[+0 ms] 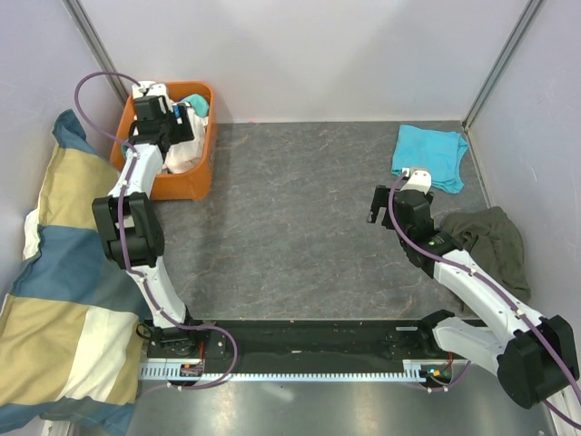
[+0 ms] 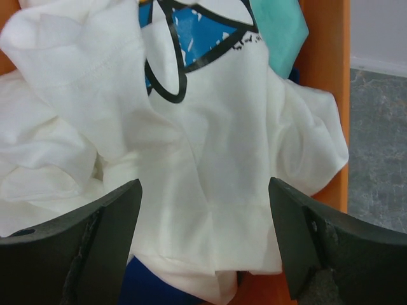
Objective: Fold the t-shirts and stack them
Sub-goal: Grab the tshirt from the pile
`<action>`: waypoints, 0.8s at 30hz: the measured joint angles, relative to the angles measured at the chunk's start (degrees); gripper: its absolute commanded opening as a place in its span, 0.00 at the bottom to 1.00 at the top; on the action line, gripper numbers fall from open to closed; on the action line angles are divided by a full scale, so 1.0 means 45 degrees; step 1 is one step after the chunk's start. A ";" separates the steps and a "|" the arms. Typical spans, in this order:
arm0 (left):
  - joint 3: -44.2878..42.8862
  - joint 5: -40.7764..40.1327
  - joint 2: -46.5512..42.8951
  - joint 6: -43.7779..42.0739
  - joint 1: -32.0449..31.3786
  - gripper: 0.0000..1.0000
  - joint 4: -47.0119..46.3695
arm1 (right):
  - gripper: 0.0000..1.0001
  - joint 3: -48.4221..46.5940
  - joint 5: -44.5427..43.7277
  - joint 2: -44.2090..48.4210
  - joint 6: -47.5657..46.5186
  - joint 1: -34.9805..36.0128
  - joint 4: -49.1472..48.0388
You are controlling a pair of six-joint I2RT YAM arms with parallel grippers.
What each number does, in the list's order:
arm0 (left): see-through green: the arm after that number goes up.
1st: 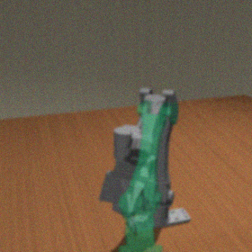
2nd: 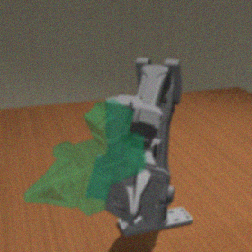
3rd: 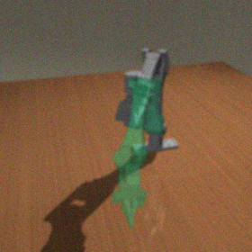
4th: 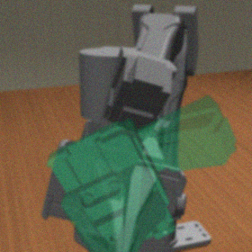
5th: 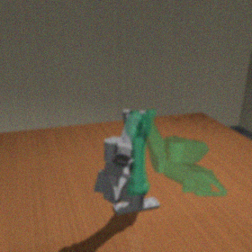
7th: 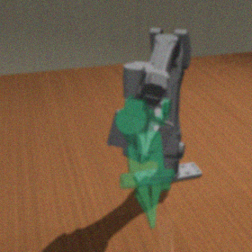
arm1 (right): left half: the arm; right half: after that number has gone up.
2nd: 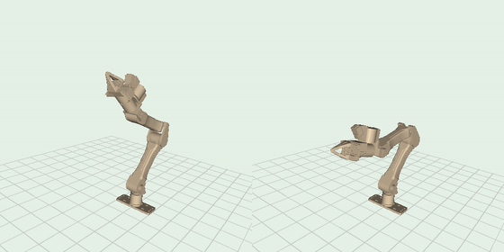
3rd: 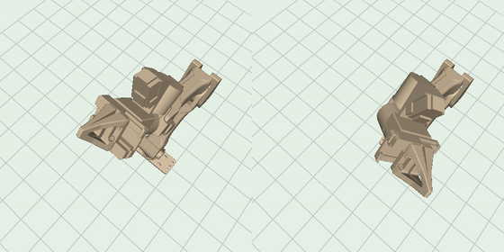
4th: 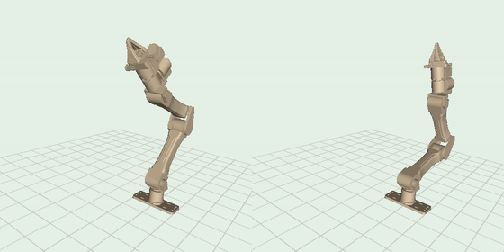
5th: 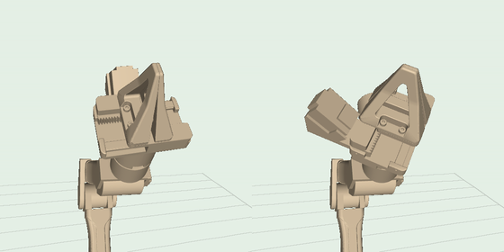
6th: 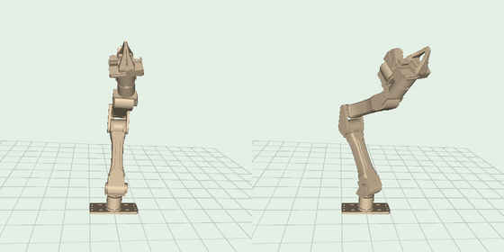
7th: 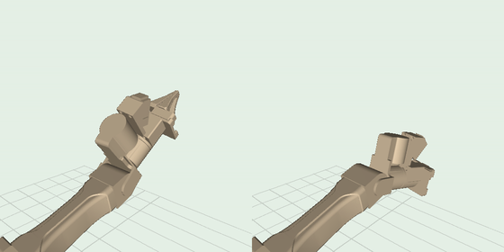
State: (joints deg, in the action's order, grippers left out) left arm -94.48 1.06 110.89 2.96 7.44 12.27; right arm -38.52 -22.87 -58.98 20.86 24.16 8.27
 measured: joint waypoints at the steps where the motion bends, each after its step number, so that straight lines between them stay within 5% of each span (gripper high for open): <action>1: -0.0223 -0.0049 0.0126 0.0005 0.0024 0.89 0.0000 | 0.98 0.0015 0.0015 -0.0010 0.0005 0.0000 0.0005; 13: -0.3609 -0.1190 0.2662 0.0010 0.0393 0.86 -0.0010 | 0.98 0.0024 0.0131 -0.0850 -0.0015 0.0000 0.0000; 14: -0.3691 -0.1234 0.2875 0.0010 0.0413 0.81 0.0005 | 0.98 0.0019 0.0131 -0.0865 -0.0015 0.0000 0.0000; 15: -0.3730 -0.1248 0.3031 0.0010 0.0418 0.51 0.0024 | 0.98 0.0019 0.0126 -0.0889 -0.0015 0.0000 -0.0005; 16: -0.3808 -0.1273 0.3269 0.0005 0.0452 0.34 0.0068 | 0.98 0.0010 0.0126 -0.0918 -0.0015 0.0000 0.0000; 19: -0.3983 -0.1428 0.3803 0.0019 0.0495 0.20 0.0160 | 0.98 -0.0029 0.0121 -0.1073 -0.0019 0.0000 -0.0010; 20: -0.4051 -0.1481 0.3978 0.0019 0.0505 0.05 0.0214 | 0.98 -0.0029 0.0121 -0.1117 -0.0019 0.0000 -0.0005; 24: -0.4090 -0.1433 0.4090 0.0083 0.0554 0.02 0.0199 | 0.98 -0.0029 0.0121 -0.1205 -0.0015 0.0000 -0.0005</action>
State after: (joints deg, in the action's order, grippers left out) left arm -112.88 -5.39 129.29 3.33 9.93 13.17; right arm -38.65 -22.33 -64.40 20.80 24.16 8.25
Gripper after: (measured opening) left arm 0.052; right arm 0.982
